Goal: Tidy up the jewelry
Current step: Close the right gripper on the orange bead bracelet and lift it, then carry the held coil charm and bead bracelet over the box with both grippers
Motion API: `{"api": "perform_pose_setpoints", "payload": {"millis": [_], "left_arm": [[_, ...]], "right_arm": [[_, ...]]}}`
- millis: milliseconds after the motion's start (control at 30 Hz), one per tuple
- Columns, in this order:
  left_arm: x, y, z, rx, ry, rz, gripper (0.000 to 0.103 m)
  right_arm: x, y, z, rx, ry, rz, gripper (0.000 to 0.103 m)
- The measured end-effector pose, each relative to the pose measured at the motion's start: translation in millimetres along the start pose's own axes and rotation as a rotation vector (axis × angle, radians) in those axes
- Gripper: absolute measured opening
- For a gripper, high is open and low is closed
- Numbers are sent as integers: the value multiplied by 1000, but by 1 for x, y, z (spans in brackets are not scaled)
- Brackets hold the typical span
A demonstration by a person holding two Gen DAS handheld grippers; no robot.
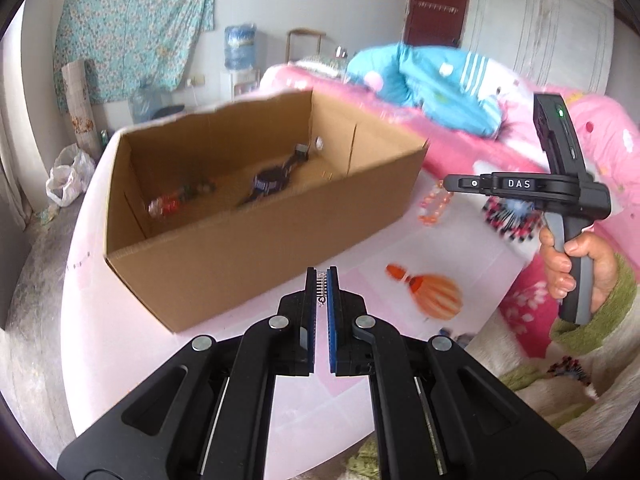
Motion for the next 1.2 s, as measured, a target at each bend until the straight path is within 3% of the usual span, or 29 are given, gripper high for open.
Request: {"api": "perform_pose_setpoints", "payload": {"millis": [167,367,567,733,867,1200], "left_arm": [[26,23,2,-3,-15,77,4],[62,38,-9,-6,-4,150,4],[82,31,-31,33,10,161,4],[88,5,-64,59,62,99,4],[88,-25,-94,67,101,-1,4],[93,-114,-139,-52,156,-326,4]], "right_arm": [[24,39,-12,80,-26,104,10],[58,70,-46,155,41,205,10],[84,63,-86,257,112,209,10],[95,24,-105,321,120,127,10],[91,-9,-110,339,111,48,10],[75,-51,-111,344,112,-74,10]]}}
Point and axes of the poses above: each gripper's, at about its wrist camera, not at the fingertips, and y roughly against the way its jaws point, z to its right, x to its top, the point moved 4 cm from there along -y, roughly the way its jaws point, and after that the axes turned 10 degrees about -y, right-handed, at the moved point
